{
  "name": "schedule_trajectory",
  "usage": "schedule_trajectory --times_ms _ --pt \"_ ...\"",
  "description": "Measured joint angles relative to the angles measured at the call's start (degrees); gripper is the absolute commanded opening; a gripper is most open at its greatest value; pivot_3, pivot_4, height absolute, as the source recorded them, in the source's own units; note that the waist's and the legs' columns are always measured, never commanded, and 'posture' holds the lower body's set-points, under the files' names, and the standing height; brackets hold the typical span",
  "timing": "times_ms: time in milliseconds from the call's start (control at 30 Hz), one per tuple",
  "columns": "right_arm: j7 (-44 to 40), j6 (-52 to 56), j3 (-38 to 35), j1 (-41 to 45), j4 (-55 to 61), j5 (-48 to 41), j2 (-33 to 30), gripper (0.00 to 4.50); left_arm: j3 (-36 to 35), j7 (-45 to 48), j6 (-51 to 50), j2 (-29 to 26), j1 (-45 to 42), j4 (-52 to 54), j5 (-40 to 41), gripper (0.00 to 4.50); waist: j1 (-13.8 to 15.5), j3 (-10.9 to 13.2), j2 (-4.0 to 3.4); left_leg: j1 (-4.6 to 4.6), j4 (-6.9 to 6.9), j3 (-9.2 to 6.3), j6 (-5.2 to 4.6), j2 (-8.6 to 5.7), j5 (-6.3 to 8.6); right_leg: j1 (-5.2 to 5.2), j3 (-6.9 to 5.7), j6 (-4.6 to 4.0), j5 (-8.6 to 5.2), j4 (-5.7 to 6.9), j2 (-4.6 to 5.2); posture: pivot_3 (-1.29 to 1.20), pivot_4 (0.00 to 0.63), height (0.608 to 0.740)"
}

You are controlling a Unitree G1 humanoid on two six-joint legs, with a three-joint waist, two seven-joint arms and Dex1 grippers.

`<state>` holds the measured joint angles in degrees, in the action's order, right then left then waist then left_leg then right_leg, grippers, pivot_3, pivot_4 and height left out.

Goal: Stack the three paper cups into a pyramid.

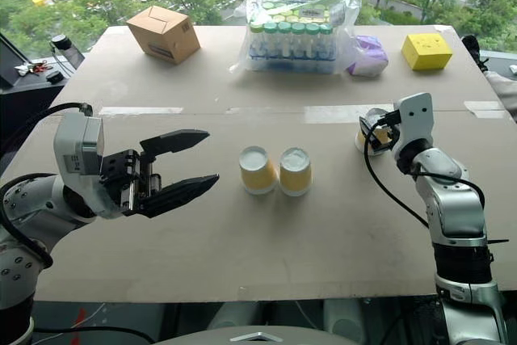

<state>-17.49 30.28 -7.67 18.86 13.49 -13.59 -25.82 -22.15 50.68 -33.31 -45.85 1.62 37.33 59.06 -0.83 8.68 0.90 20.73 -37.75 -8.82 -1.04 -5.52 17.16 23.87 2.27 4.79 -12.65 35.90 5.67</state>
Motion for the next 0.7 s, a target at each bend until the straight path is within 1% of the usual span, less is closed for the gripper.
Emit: schedule_trajectory --times_ms 167,433,533,600,633,700 --pt "0.6 -0.1 0.0 0.0 -0.8 1.1 0.3 4.5 -1.0 1.0 0.8 0.0 1.7 -0.1 -0.4 4.44 0.1 0.0 0.0 -0.01 0.0 0.01 0.0 0.04 0.0 0.0 0.0 0.0 0.0 0.0 -0.05 0.0 0.15 0.74" --pt "0.6 -0.1 0.0 0.5 -5.7 1.0 2.6 4.5 -2.1 1.4 1.2 0.0 2.9 -0.1 -0.4 4.44 0.0 0.0 -0.01 -0.02 0.06 0.12 0.0 0.07 0.0 0.04 0.09 0.0 0.0 -0.01 -0.05 0.0 0.15 0.74" --pt "0.5 -0.4 -0.1 1.0 -6.7 0.9 2.6 3.69 -2.1 1.4 1.4 0.0 3.9 -0.1 -0.8 4.5 0.0 0.0 -0.02 -0.02 0.09 0.13 0.0 0.07 0.0 0.06 0.11 0.0 0.0 -0.01 -0.06 0.0 0.15 0.74" --pt "0.4 -0.5 -0.1 1.2 -6.9 0.9 2.6 2.63 -2.1 1.5 1.7 0.2 4.9 -0.1 -1.5 4.5 0.0 0.0 -0.01 -0.03 0.1 0.15 0.0 0.08 0.0 0.07 0.11 -0.01 0.0 -0.01 -0.07 0.0 0.15 0.74" --pt "0.2 -0.6 -0.1 1.2 -6.9 0.8 2.5 2.26 -2.1 1.5 1.9 0.3 5.3 -0.1 -1.7 4.5 0.0 0.0 -0.01 -0.03 0.11 0.15 0.0 0.09 0.0 0.07 0.11 -0.01 0.0 -0.02 -0.07 0.0 0.15 0.74" --pt "-0.7 -0.7 -0.1 1.2 -6.9 0.7 2.3 2.26 -2.1 1.5 2.4 0.5 6.0 -0.2 -2.0 4.5 0.0 0.0 -0.01 -0.02 0.12 0.16 0.0 0.1 0.0 0.08 0.12 -0.01 0.0 -0.02 -0.07 0.0 0.15 0.74"
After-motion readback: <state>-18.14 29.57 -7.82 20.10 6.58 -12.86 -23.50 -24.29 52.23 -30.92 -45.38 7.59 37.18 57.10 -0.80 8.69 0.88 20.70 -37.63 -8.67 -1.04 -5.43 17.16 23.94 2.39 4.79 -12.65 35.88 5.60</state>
